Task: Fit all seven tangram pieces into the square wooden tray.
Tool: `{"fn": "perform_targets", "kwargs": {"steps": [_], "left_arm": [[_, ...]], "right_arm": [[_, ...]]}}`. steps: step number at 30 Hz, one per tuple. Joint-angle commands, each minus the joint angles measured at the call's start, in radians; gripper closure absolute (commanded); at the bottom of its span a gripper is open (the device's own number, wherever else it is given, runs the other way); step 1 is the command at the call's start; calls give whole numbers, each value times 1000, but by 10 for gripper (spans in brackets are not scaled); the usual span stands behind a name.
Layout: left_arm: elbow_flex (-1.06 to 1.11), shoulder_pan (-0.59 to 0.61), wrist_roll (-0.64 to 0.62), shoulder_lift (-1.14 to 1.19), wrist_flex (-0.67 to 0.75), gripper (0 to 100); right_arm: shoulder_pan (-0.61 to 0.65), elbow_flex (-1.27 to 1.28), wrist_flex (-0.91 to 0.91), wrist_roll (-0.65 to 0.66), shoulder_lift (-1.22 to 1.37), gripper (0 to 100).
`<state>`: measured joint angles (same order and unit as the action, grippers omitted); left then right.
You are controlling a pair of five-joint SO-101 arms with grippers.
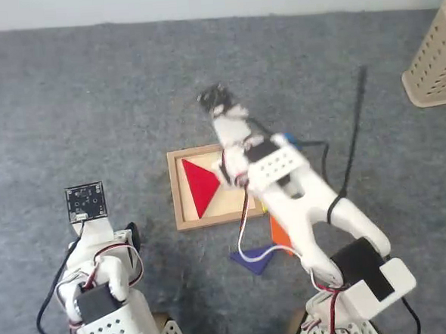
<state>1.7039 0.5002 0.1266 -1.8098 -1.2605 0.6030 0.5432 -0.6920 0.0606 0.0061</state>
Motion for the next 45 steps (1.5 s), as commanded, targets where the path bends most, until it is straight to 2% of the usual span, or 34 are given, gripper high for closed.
{"fn": "perform_targets", "kwargs": {"steps": [1,7,15,25,30,39,42,45], "left_arm": [[-19,0,-9,-12,-3,775],[-19,0,-9,-12,-3,775],[-19,0,-9,-12,-3,775],[-19,0,-9,-12,-3,775],[-19,0,-9,-12,-3,775],[-19,0,-9,-12,-3,775],[-19,0,-9,-12,-3,775],[-19,0,-9,-12,-3,775]], "right_arm": [[39,91,223,32,-71,991],[48,106,262,29,-28,991],[134,41,252,32,128,991],[225,40,251,32,111,991],[157,41,147,28,-39,991],[-33,41,-249,32,-542,988],[-117,41,-300,34,-579,984],[-186,41,-308,35,-515,913]]}}
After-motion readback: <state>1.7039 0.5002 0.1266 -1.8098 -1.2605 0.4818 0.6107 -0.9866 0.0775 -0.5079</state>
